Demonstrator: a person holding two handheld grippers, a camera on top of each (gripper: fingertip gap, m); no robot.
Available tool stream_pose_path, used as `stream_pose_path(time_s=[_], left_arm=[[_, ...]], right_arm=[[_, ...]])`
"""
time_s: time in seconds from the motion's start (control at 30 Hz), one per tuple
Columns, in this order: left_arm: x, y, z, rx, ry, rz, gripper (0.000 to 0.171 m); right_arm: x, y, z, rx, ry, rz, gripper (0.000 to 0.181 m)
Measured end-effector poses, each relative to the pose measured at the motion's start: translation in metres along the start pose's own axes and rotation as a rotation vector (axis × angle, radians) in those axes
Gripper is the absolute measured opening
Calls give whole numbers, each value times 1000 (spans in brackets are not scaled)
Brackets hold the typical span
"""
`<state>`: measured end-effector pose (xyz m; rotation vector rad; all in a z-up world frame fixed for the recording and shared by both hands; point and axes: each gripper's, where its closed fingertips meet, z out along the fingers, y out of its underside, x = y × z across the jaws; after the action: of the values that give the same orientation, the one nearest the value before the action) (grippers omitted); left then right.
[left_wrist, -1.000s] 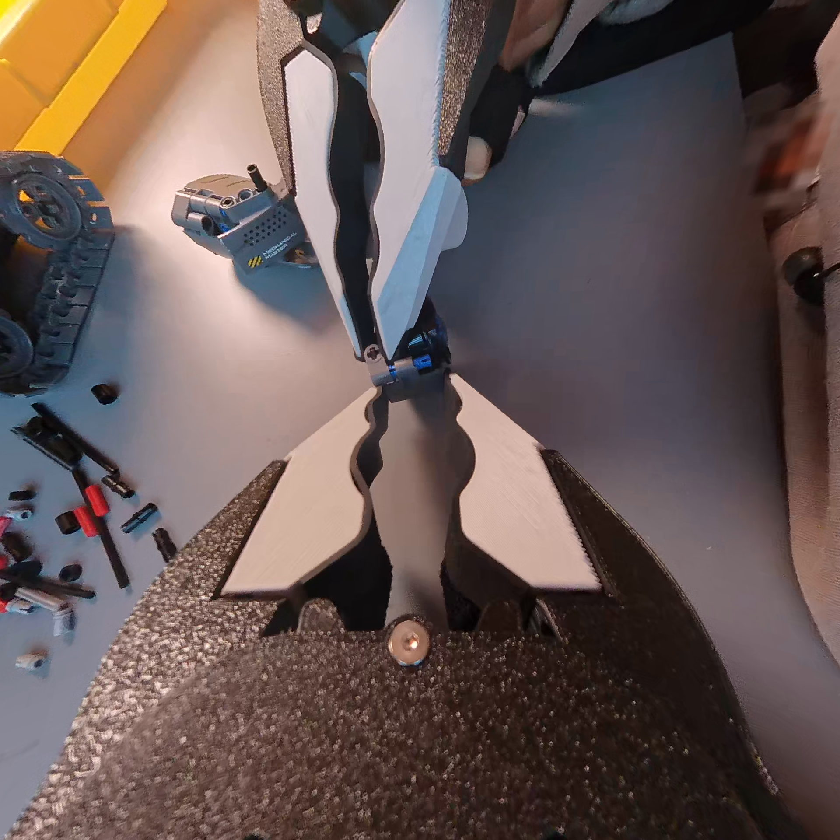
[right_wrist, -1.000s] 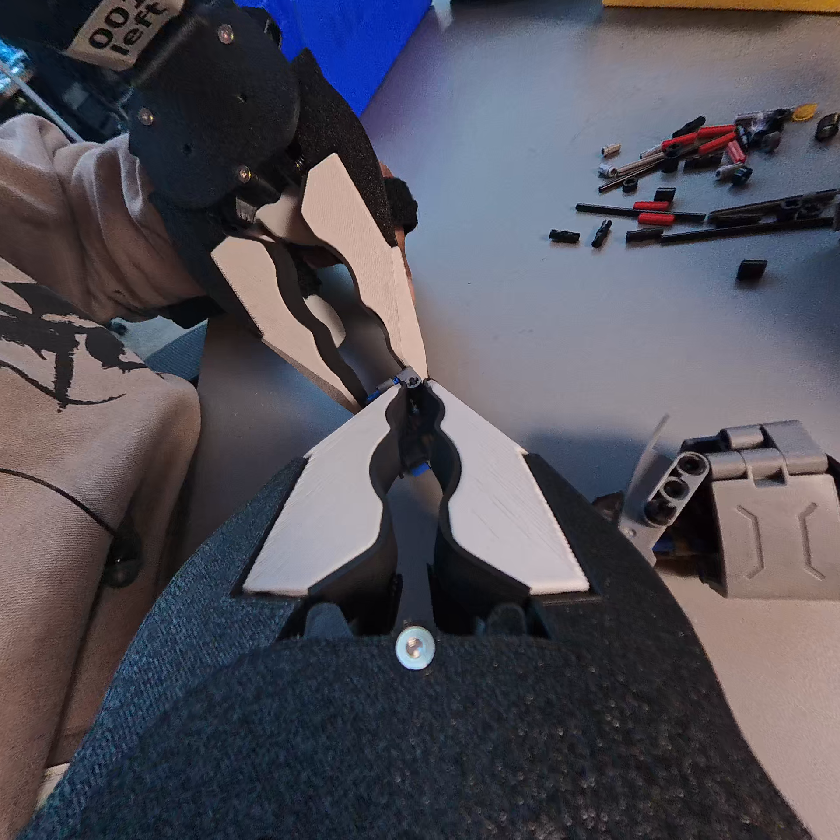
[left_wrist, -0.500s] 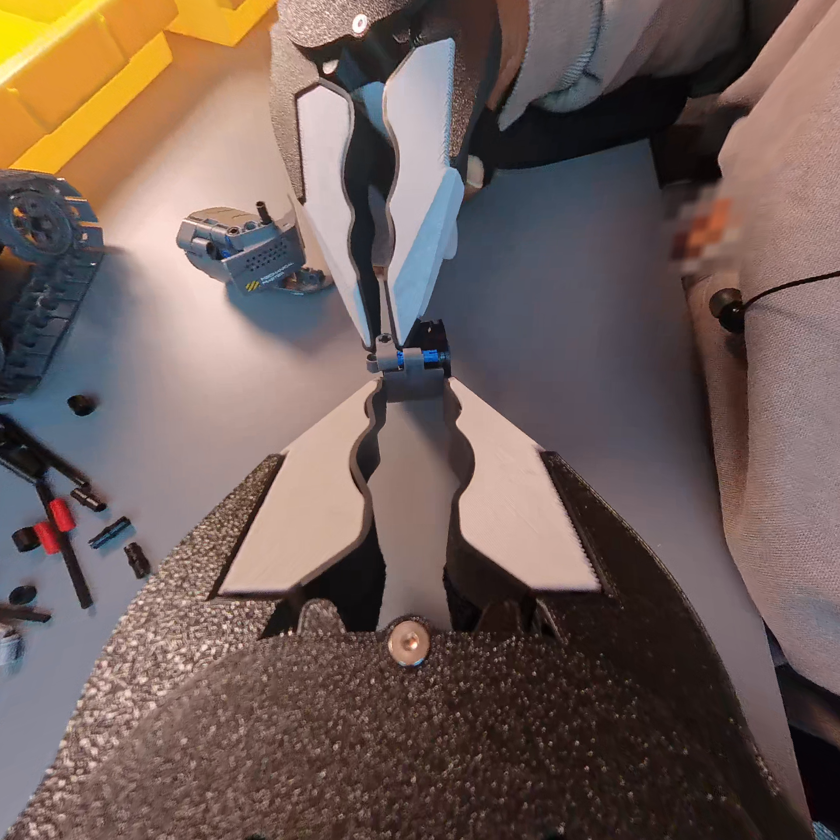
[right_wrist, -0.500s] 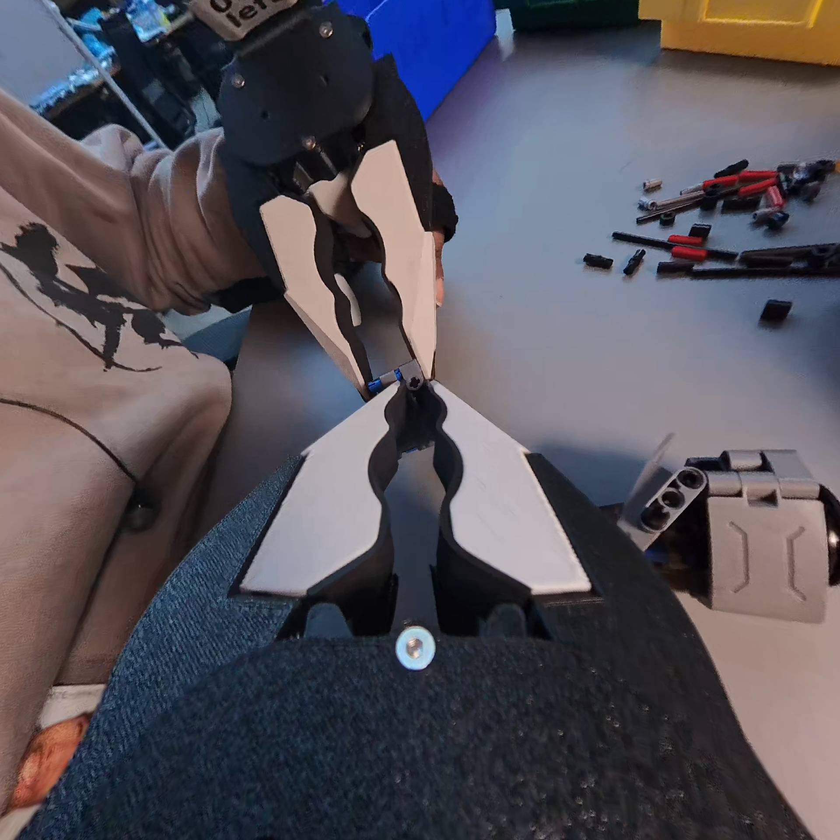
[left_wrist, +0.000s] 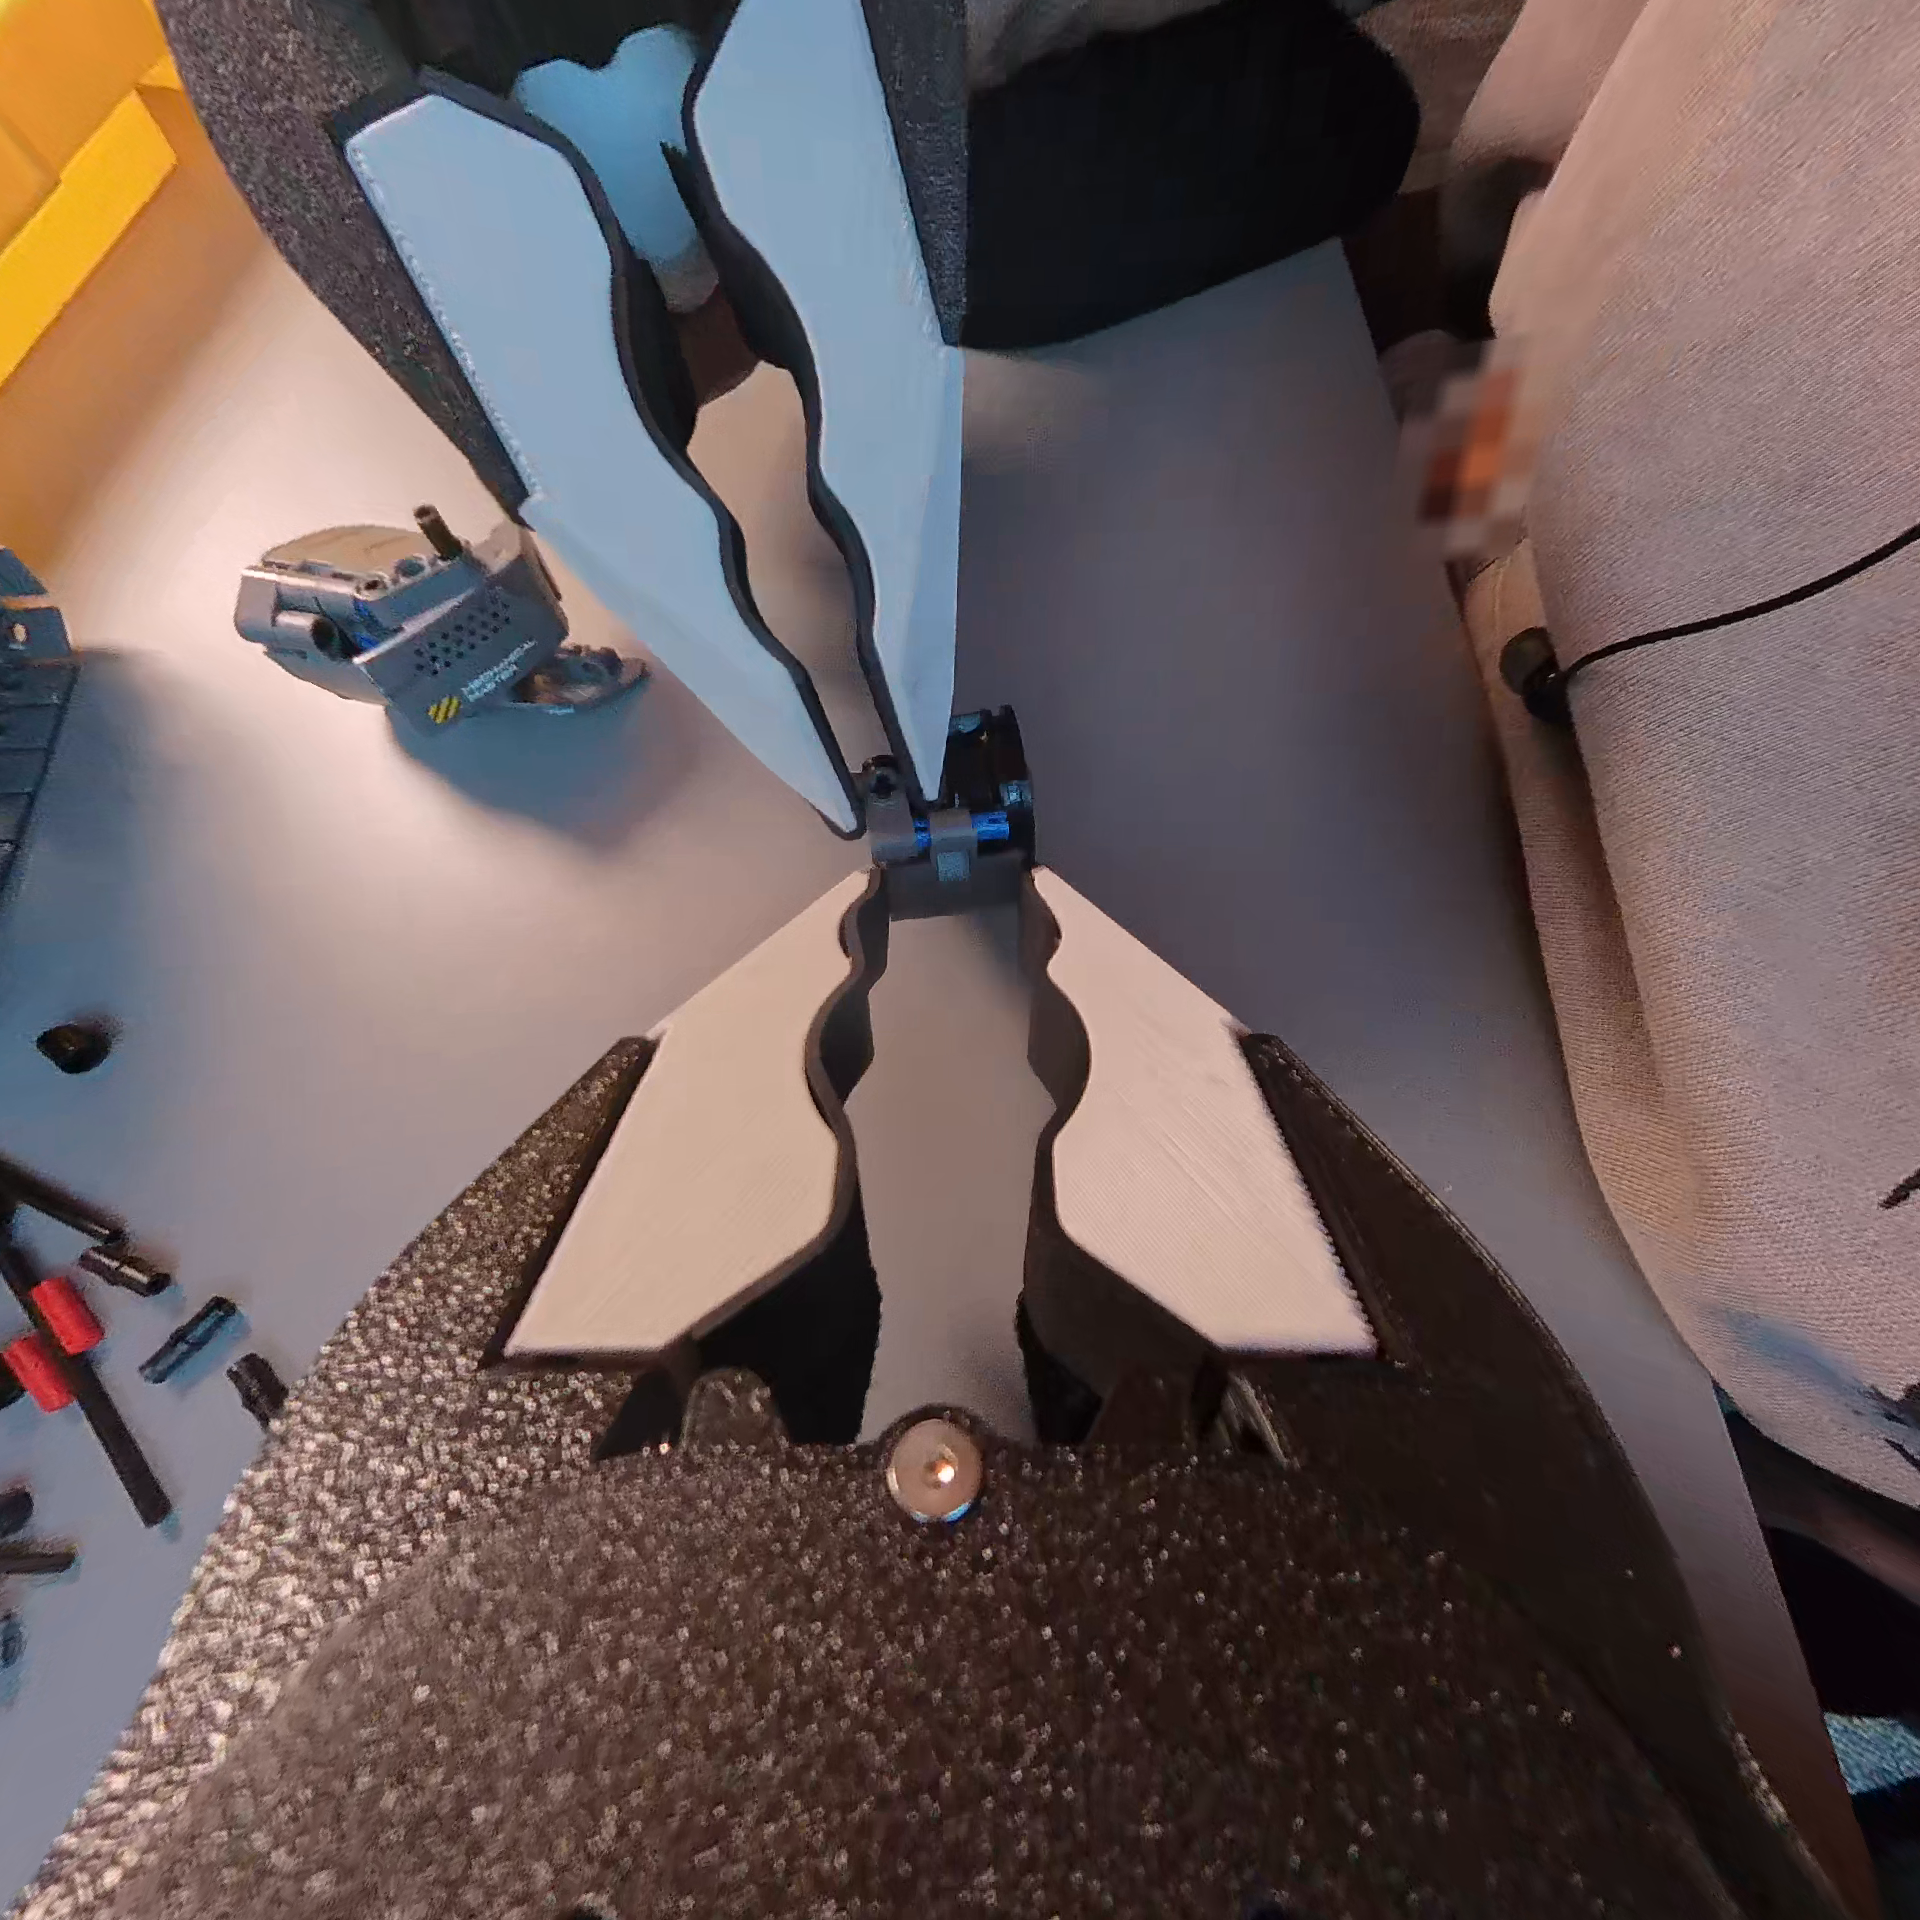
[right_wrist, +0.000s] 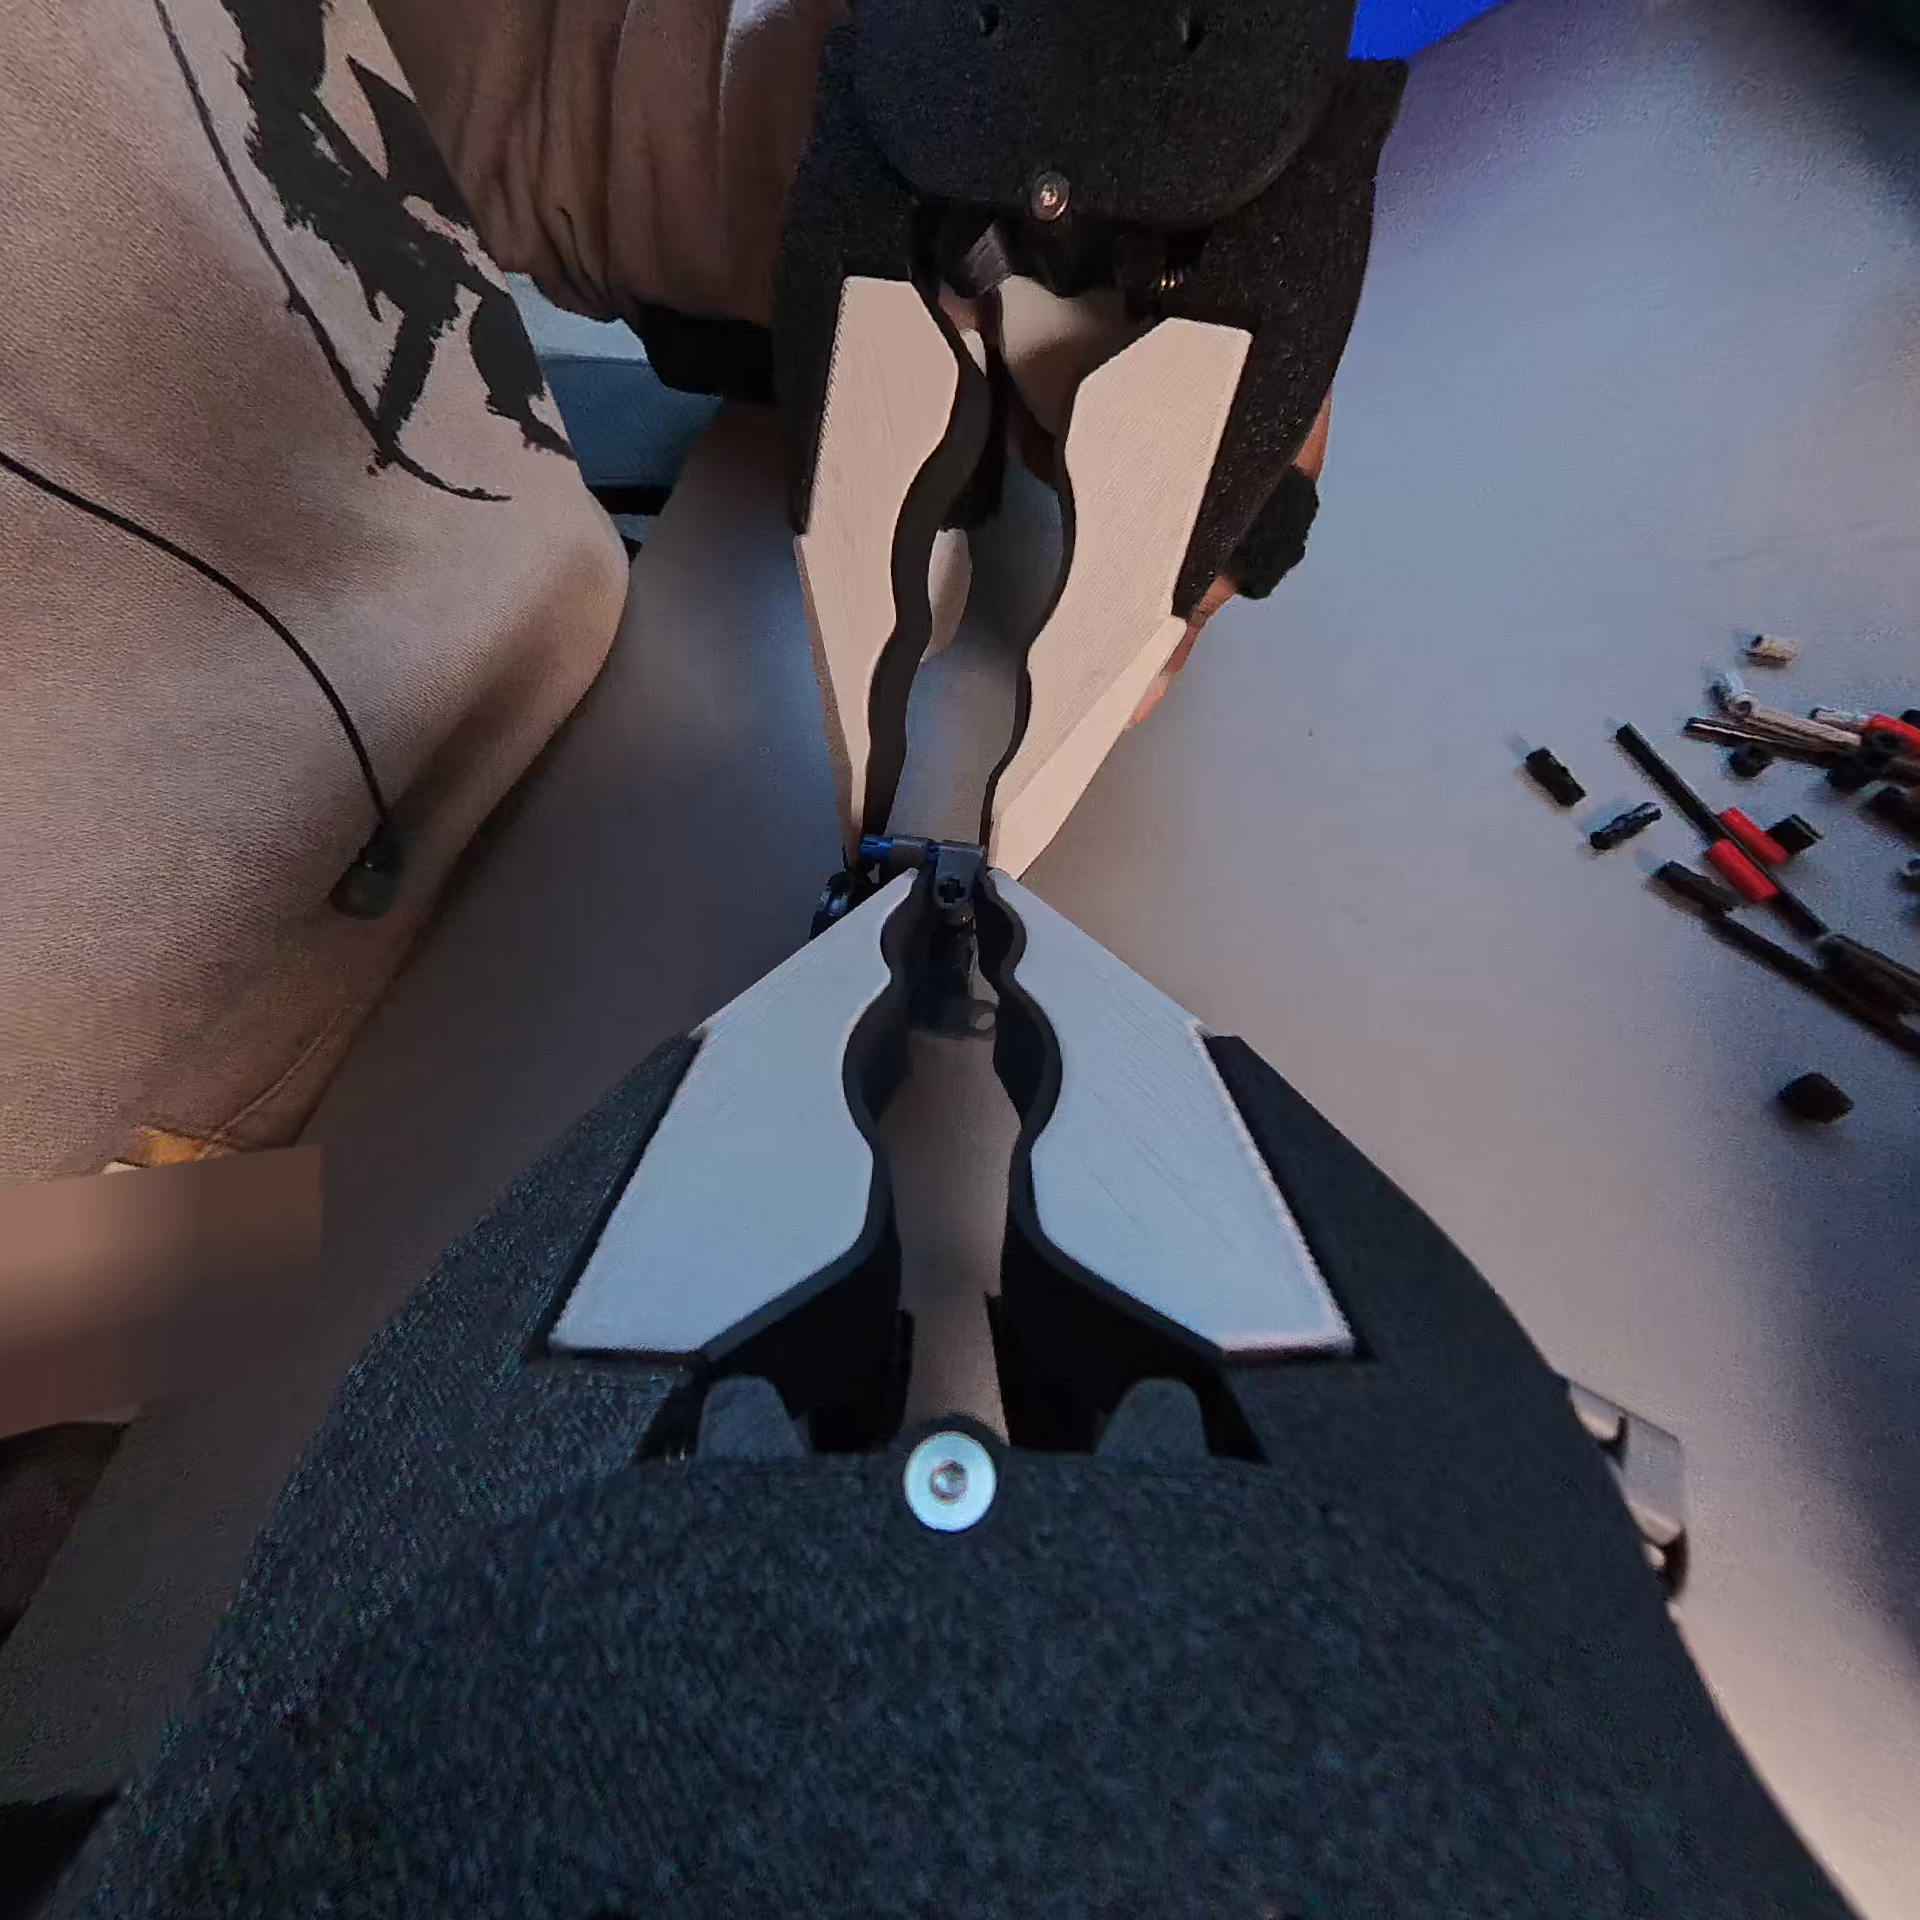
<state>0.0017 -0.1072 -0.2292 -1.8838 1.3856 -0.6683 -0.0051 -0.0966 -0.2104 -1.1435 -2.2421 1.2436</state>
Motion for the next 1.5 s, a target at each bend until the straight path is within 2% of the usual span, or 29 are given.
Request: stream_pose_path(time_s=[0.07,0.1,0.23,0.33,0.47,0.67,0.77,0.8,0.83,0.87,0.9,0.93,1.0,1.07,1.13,1.23,1.37,1.5], left_arm=[[0,-7,-5,44,-5,9,23],[0,-11,-7,71,-6,15,24],[-4,-26,-20,185,-30,-23,24],[-8,-31,-28,236,-32,-64,24],[-11,-31,-31,222,-54,-68,23],[-8,-19,-20,129,-53,-53,23],[-9,-16,-19,122,-59,-63,23],[-10,-16,-19,123,-63,-63,22],[17,-30,-21,203,84,-14,0],[50,-49,-19,276,242,-12,0],[54,-34,1,121,179,93,1],[37,-16,11,-2,60,168,2],[8,-13,-8,31,-8,39,1],[-6,-13,-22,69,-77,39,1],[-13,-10,-19,68,-116,43,1],[-10,-10,-11,55,-108,72,1],[-18,-6,-12,53,-149,46,1],[-21,-2,-7,32,-178,26,1]], right_arm=[[-4,-7,-6,14,-71,25,16],[-1,-10,-9,21,-68,32,8],[2,-22,-20,148,-43,71,6],[9,-24,-23,232,28,148,6],[12,-22,-22,321,103,292,6],[12,-3,-12,289,175,360,6],[15,2,-8,263,208,381,5],[19,5,-7,244,237,385,0],[45,11,-19,254,404,412,0],[60,9,-34,306,445,448,0],[60,3,-41,315,424,425,0],[56,-1,-43,271,469,320,0],[44,-12,-45,281,447,288,0],[44,-13,-55,337,417,351,0],[36,-16,-53,372,338,364,1],[25,-12,-36,274,313,275,21],[14,-2,-17,109,323,116,24],[21,12,-2,-42,450,22,24]])
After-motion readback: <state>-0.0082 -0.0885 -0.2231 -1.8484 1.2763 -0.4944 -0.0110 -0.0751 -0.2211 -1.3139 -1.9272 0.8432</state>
